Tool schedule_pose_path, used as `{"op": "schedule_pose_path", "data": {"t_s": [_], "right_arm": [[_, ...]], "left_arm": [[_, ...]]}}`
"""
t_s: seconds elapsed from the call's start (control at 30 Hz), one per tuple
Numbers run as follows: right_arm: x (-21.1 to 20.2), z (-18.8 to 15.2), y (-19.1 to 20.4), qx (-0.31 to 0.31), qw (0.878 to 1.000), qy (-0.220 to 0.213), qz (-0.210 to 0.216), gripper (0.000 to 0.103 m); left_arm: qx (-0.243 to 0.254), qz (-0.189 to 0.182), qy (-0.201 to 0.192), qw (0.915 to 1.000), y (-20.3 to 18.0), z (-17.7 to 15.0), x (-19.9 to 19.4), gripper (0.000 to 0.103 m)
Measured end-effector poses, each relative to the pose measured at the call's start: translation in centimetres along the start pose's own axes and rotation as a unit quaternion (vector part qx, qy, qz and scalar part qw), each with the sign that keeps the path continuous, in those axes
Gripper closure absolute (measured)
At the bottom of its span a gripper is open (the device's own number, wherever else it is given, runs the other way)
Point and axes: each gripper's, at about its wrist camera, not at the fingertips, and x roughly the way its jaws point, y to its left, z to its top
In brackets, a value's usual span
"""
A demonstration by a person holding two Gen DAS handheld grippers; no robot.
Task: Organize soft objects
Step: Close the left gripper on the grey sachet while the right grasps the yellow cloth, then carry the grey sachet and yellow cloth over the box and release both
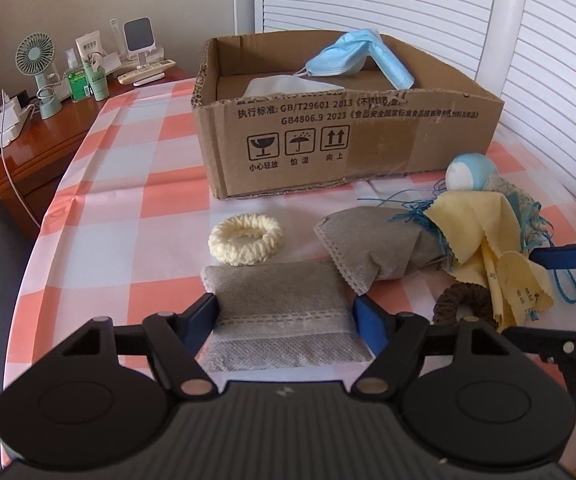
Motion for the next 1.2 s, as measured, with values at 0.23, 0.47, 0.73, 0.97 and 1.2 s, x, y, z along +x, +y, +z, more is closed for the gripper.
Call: {"op": "schedule_pose_path", "data": {"t_s": [0.23,0.47,0.73,0.97,1.2], "right_arm": [[-0.7,0.3,0.1,0.004,1.0,0.002,-0.009,0.075],[-2.7,-0.4,0.5,0.011,1.0,0.003,-0.013,0.093],[-5.0,-1.6,1.7,-0.016,1.0,0.014,-0.015,0.063],[-3.6,-1.1,0.7,-0.011,1.0,0.003,-0.024,0.033],[-1.8,-0.4,0.2,-0.023,1.0,0.007,-0.02,0.034]], "left_arm": [[0.003,-0.002,-0.004,1.0,0.1,-0.1,0.0,0.027],[0.005,-0.004,-0.005,1.0,0.1,-0.2,-0.1,0.027],[0.006,-0.004,-0.005,1.0,0.1,-0.4,-0.3,0.027],[0.005,-0.004,-0.004,1.0,0.2,-0.4,-0.3,0.025],[-0.004,0.001,0.0,1.0,0.3,-0.3,-0.1,0.019]]}}
